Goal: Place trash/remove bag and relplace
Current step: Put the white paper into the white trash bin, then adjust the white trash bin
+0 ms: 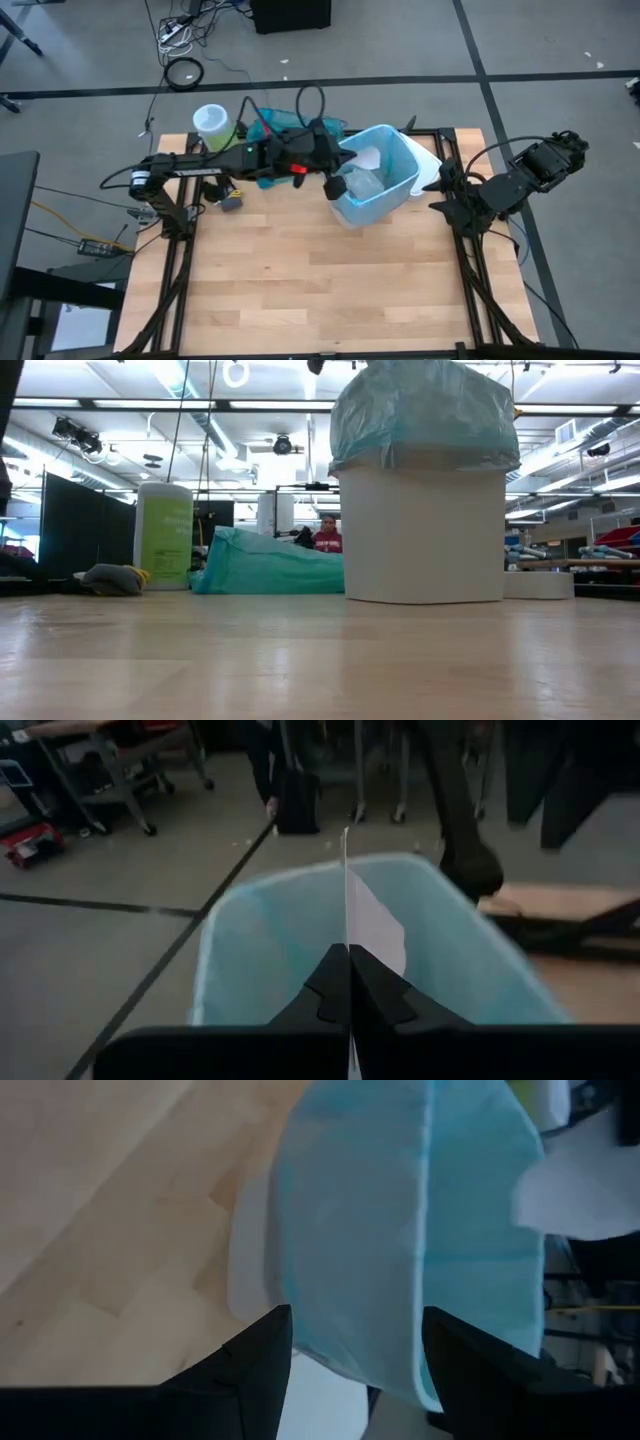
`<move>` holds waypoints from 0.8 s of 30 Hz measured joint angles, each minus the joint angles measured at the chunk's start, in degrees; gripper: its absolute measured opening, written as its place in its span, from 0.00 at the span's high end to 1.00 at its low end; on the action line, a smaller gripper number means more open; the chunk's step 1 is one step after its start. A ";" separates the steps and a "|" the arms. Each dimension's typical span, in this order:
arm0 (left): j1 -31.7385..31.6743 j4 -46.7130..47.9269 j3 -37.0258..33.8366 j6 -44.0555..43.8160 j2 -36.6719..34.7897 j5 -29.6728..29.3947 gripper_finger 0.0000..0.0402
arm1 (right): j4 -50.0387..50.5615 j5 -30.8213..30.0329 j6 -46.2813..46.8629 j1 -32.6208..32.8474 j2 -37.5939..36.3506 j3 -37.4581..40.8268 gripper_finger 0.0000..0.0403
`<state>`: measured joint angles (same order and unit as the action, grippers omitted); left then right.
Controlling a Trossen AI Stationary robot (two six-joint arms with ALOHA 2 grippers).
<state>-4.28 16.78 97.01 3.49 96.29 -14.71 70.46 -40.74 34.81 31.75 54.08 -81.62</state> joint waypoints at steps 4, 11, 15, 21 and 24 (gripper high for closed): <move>-0.10 0.15 1.66 3.01 2.55 0.03 0.93 | -0.06 -2.24 -0.02 0.00 -0.02 0.00 0.48; -0.34 5.15 3.68 7.82 5.60 1.84 0.80 | 0.15 -3.89 -0.02 -0.18 0.00 0.00 0.48; -0.48 4.28 4.04 3.43 5.33 2.99 0.74 | 0.97 -12.97 3.06 -1.53 0.00 0.00 0.48; -0.54 8.04 18.42 0.86 4.22 1.89 0.74 | 2.64 -30.49 5.17 -5.87 -0.31 0.00 0.61; -0.54 14.53 25.59 3.28 3.98 -3.10 0.78 | 4.31 -30.48 5.46 -11.45 -0.89 0.00 0.78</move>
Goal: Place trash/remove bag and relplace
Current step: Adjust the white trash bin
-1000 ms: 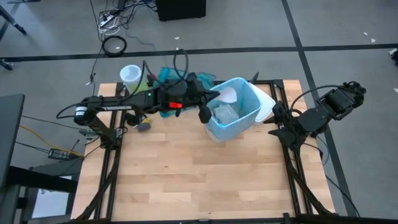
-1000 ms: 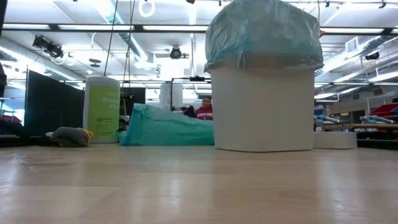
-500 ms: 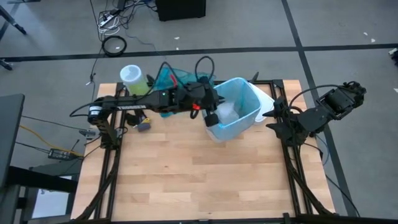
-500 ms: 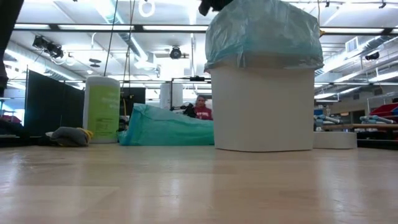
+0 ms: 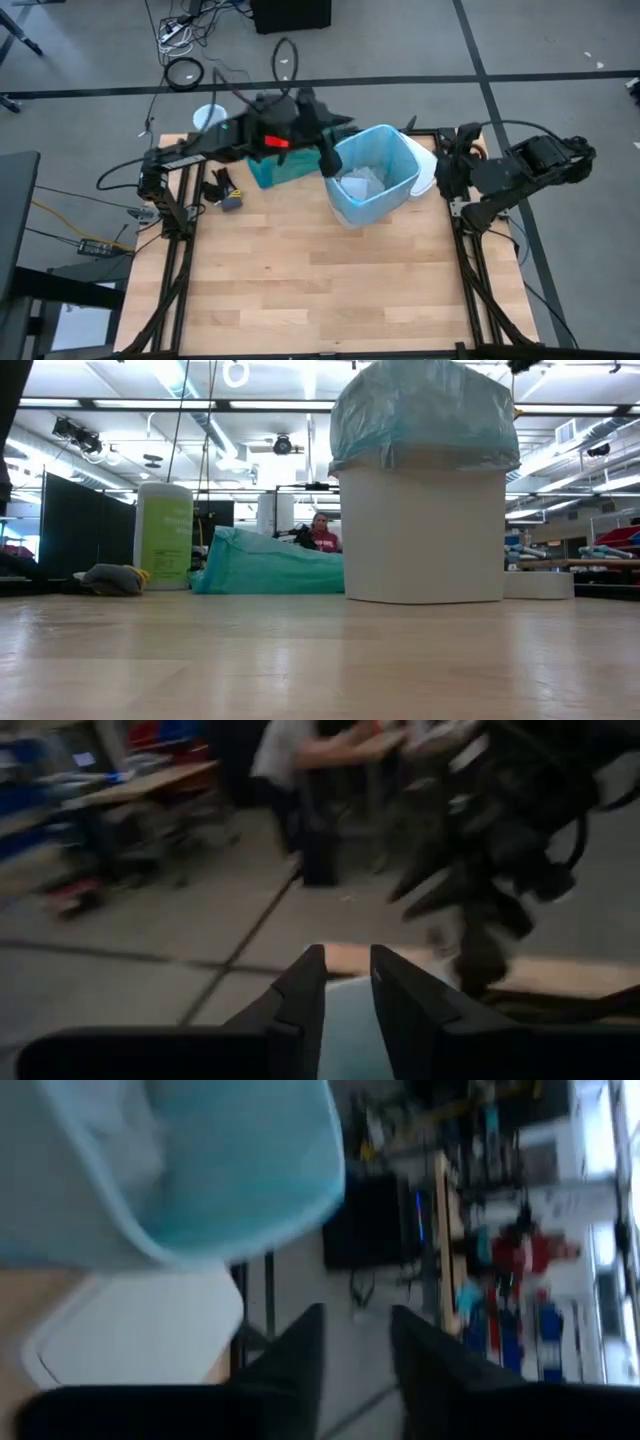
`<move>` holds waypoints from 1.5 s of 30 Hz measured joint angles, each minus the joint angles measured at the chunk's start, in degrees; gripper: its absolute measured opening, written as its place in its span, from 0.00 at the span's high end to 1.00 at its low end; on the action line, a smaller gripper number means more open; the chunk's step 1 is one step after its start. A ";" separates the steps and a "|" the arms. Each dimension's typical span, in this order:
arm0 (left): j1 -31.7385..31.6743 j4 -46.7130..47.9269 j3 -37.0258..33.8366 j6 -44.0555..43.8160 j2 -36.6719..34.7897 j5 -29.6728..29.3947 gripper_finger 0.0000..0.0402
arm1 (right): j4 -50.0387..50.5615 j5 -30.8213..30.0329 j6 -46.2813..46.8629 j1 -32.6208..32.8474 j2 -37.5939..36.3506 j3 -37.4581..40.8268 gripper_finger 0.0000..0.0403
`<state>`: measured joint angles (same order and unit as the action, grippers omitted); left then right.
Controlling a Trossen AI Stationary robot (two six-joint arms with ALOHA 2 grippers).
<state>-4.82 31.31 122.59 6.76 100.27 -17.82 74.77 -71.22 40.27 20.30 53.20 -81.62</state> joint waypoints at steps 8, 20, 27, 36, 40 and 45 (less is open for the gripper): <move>-4.41 31.26 7.16 -4.49 0.06 -4.87 0.98 | 4.91 8.66 4.64 -13.94 0.67 1.11 0.99; -7.65 45.03 6.18 -6.33 -1.50 3.49 0.92 | 3.62 17.68 9.89 -25.79 1.43 13.31 1.00; -7.67 49.43 6.18 -7.48 -4.43 3.26 0.92 | -8.03 22.38 7.60 -26.54 1.72 20.23 1.00; -7.67 52.75 4.56 -8.95 -5.88 2.74 0.92 | -28.90 31.03 -3.07 -29.56 3.17 26.51 1.00; -7.67 54.02 4.56 -8.82 -5.86 2.74 0.92 | -36.00 37.10 -6.56 -31.58 6.04 27.16 1.00; -7.67 53.85 4.56 -8.68 -5.75 0.58 0.92 | -41.68 41.79 -11.97 -32.66 9.41 27.19 1.00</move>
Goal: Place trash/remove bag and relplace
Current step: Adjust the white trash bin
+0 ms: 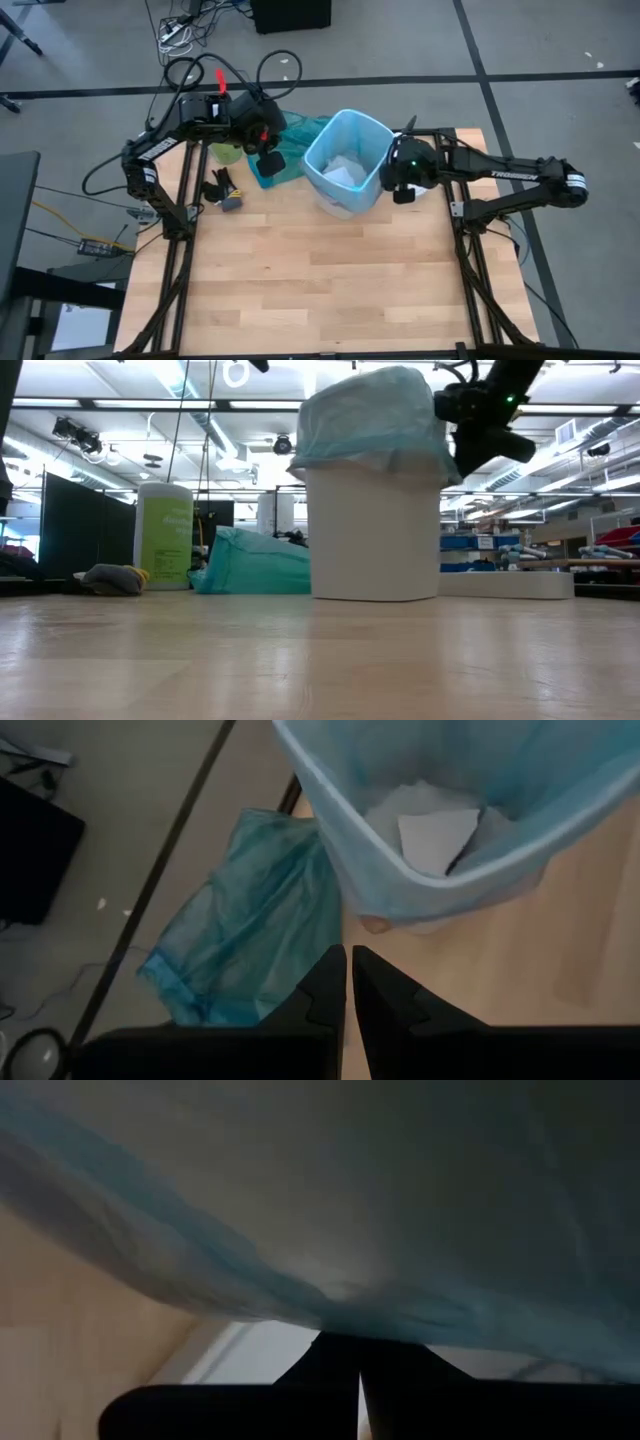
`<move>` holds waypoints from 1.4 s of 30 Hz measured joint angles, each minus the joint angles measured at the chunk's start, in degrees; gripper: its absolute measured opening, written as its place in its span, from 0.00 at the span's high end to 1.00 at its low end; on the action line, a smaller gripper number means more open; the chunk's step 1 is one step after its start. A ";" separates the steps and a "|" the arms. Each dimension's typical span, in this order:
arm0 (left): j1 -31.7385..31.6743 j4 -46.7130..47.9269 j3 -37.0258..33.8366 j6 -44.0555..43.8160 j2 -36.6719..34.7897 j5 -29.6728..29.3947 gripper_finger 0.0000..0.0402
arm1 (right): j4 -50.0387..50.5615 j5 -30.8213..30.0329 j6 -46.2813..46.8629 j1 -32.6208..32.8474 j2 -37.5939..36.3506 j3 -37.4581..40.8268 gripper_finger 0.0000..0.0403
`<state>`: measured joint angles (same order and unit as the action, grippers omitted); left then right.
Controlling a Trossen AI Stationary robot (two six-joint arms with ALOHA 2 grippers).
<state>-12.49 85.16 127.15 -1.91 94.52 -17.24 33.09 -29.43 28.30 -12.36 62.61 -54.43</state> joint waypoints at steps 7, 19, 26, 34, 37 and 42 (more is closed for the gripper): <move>-0.25 2.93 0.00 1.70 -0.02 -3.79 0.92 | -0.16 1.69 -1.01 -0.33 0.60 0.00 1.00; -3.39 3.91 -0.01 -14.63 -3.17 -5.55 0.93 | 23.72 -11.36 5.65 -5.54 -9.09 -4.37 1.00; 3.87 -5.55 -10.18 -18.95 -3.12 3.04 0.93 | 17.92 -8.62 0.48 -12.65 -8.22 -4.42 1.00; 11.02 -32.06 -30.12 -28.24 -8.19 15.67 0.93 | 12.24 -6.08 -7.06 -23.66 -4.79 -4.42 1.00; 13.10 -37.30 -35.96 -32.00 -9.48 16.66 0.93 | 6.44 -0.90 -10.09 -28.48 -3.60 -4.42 1.00; 15.60 -43.16 -42.63 -35.64 -10.10 17.99 0.93 | 0.19 6.33 -10.64 -33.50 0.23 -4.42 1.00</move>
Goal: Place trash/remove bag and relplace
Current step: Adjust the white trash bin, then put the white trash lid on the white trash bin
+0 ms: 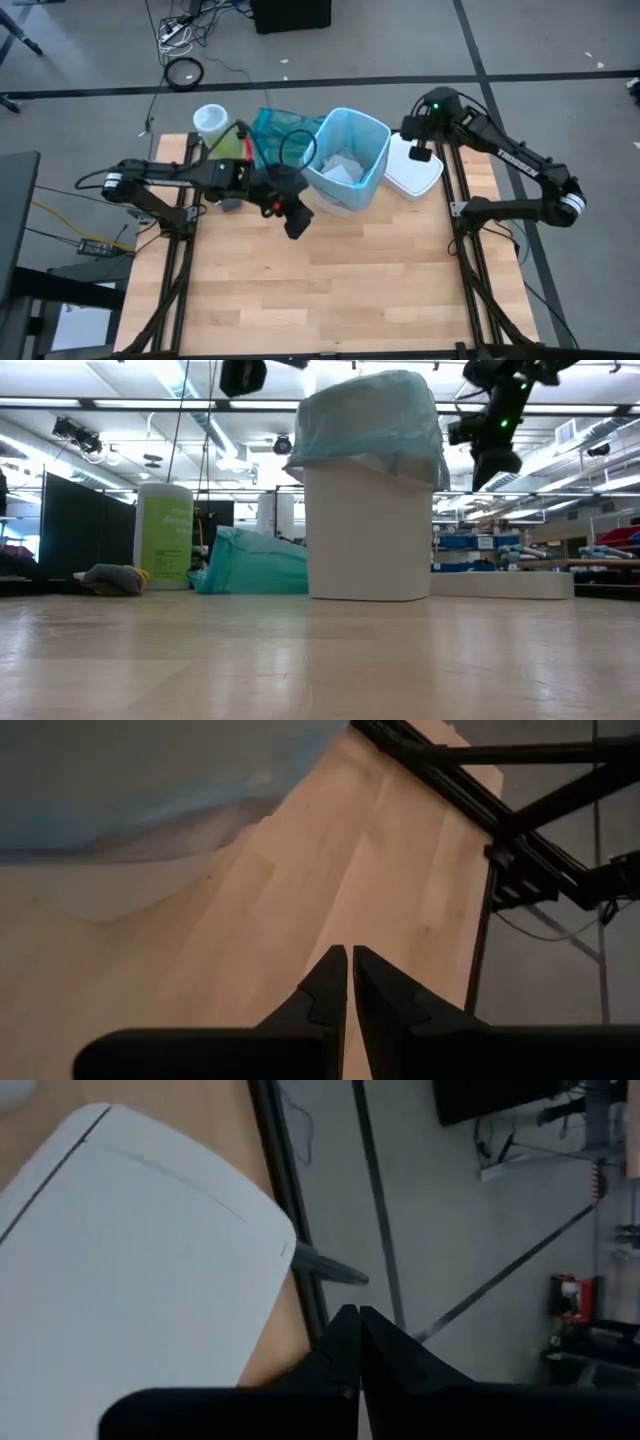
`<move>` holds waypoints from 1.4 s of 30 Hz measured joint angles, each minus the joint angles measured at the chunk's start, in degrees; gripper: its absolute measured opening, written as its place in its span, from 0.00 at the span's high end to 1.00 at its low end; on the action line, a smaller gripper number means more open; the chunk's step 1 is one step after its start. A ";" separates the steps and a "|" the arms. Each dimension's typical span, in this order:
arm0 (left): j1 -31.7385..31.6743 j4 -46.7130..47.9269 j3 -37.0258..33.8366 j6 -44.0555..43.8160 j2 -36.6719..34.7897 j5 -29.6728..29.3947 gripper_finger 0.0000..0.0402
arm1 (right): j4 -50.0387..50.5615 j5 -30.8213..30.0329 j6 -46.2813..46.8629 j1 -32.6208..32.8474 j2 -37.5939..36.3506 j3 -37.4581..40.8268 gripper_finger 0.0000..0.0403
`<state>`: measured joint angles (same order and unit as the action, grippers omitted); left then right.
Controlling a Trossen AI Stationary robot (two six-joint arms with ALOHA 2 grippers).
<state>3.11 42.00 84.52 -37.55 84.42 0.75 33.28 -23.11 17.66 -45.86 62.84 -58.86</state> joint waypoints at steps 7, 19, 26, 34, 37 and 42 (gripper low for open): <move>-0.64 -14.22 -9.91 -0.25 0.00 -1.16 0.93 | -3.11 3.42 0.70 -0.73 8.37 -0.01 1.00; -1.56 -24.50 -19.27 -1.78 0.00 -1.76 0.93 | -6.70 9.00 -0.20 1.03 15.70 -0.01 1.00; -3.70 -24.35 -22.05 -0.41 0.02 -8.17 0.93 | -6.33 9.40 -0.71 5.69 15.55 -0.01 1.00; -5.00 -21.97 -22.17 -0.48 -0.04 -9.66 0.93 | -2.10 9.46 -2.45 11.34 15.55 -0.01 1.00; -5.00 -18.99 -22.17 -1.70 -0.07 -8.53 0.93 | -1.08 9.42 -3.48 13.36 15.55 -0.01 1.00; -3.89 -11.79 -22.13 -4.89 -0.13 -2.23 0.93 | 3.16 2.56 -9.47 14.44 15.40 -0.01 1.00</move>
<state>-0.79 30.22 62.39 -42.44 84.29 -1.48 36.44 -20.54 8.19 -31.41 78.24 -58.87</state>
